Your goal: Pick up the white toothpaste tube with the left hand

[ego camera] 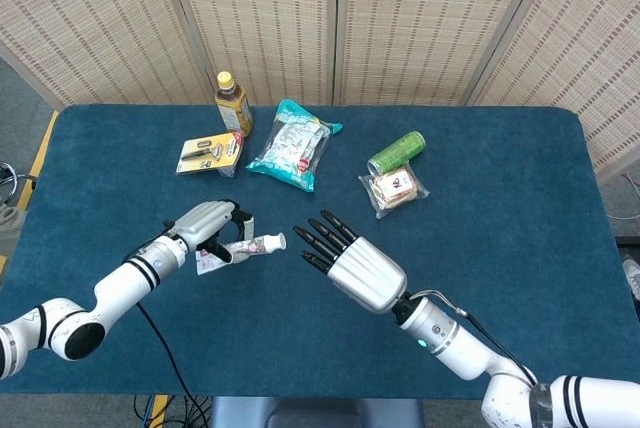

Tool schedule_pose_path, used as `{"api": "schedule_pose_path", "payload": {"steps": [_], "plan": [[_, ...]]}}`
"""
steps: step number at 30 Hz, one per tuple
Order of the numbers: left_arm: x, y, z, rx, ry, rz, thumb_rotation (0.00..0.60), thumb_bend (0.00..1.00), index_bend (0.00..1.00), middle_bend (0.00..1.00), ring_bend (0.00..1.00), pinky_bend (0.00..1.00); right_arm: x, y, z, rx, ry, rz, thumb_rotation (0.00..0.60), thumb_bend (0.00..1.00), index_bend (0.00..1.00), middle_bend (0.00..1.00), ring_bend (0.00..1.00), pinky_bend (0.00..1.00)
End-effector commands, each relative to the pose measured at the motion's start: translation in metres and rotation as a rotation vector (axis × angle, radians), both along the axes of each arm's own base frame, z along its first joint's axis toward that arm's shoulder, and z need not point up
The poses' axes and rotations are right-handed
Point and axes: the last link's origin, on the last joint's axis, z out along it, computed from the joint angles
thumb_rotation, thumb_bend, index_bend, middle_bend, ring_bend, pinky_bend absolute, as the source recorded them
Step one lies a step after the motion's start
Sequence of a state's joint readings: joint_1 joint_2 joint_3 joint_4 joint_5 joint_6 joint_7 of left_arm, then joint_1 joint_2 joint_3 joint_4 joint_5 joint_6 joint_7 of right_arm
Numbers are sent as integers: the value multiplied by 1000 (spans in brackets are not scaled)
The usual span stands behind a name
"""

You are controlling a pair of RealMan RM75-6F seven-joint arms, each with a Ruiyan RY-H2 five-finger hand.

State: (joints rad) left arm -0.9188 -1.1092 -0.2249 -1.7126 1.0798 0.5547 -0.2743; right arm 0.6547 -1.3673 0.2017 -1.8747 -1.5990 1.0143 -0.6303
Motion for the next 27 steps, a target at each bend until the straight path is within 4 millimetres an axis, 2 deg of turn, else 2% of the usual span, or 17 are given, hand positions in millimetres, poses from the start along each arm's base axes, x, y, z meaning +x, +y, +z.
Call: {"api": "schedule_pose_path", "payload": {"steps": [1,27], "plan": [[3,-1,0,0,-3,-5,600,425,586,639,368,110,2,-3,-4,-6,4,2,600,230,279,62,0,0],[11,-3,-2,-8,-17,-2,600,425,587,640,368,118,16,-12,-32,-18,21,30,600,230,285,58,0,0]]}}
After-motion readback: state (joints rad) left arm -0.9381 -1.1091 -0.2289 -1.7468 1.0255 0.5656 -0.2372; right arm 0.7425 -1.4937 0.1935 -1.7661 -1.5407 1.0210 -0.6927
